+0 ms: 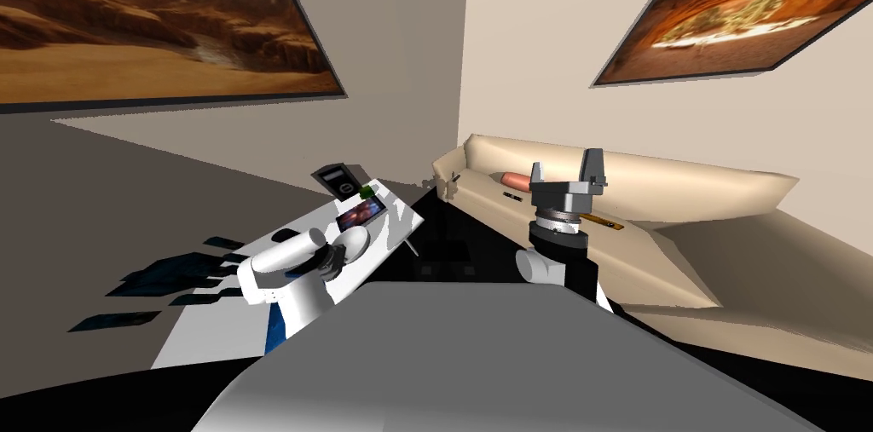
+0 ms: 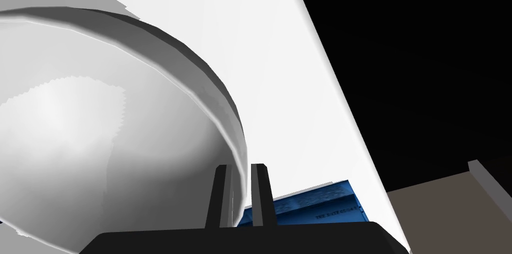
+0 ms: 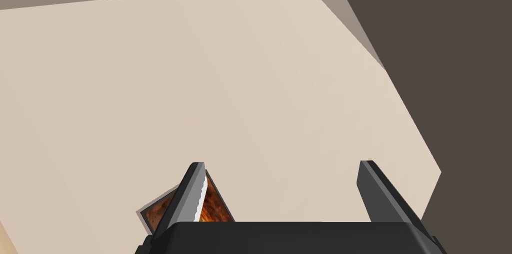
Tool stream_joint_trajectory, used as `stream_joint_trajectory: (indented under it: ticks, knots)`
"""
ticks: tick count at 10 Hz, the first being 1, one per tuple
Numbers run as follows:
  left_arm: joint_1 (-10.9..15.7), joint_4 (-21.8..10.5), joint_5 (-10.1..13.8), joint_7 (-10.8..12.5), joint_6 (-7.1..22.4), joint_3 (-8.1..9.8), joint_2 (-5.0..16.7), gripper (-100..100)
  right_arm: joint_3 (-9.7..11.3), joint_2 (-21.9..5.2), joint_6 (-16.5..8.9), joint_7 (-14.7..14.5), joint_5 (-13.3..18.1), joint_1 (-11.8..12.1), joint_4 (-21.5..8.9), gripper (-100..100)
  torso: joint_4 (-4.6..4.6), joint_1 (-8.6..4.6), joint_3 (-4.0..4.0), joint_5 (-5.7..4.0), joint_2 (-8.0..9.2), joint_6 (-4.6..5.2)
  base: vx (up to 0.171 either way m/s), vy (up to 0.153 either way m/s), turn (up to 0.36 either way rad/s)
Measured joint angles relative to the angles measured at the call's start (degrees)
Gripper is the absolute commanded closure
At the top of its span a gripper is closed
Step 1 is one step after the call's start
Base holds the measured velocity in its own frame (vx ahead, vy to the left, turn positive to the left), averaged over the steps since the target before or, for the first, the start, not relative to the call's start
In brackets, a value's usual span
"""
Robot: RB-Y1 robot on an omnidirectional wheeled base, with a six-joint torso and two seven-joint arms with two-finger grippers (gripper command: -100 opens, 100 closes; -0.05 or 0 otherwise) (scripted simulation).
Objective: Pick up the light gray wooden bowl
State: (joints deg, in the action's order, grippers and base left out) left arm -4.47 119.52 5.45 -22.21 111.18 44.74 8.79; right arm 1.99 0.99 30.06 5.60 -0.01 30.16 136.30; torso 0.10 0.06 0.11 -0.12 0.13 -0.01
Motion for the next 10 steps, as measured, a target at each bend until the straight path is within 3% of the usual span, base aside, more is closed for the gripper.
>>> stream_joint_trajectory:
  ticks: [6,7,9,10]
  knots:
    - [-2.46,1.28,2.69,9.67,1.39,-8.66,2.71,100,0.00,0.00,0.00,0.00,0.00,0.00,0.00,0,0.02,-0.11,0.03,-0.04,0.04,0.00,-0.030,0.023,-0.006]
    - [-2.59,1.24,2.92,10.88,1.41,-9.23,2.90,100,0.00,0.00,0.00,0.00,0.00,0.00,0.00,0,0.02,-0.17,0.00,-0.07,-0.03,-0.01,-0.027,0.026,-0.004]
    - [-3.62,1.83,4.03,14.03,1.95,-12.16,3.98,100,0.00,0.00,0.00,0.00,0.00,0.00,0.00,0,0.02,-0.16,0.01,-0.08,-0.01,0.00,-0.019,0.019,-0.006]
    - [-3.64,1.81,4.07,14.39,1.98,-12.31,3.99,0,0.00,0.00,0.00,0.00,0.00,0.00,0.00,0,0.02,-0.21,-0.01,-0.11,-0.06,-0.02,0.000,0.000,0.000]
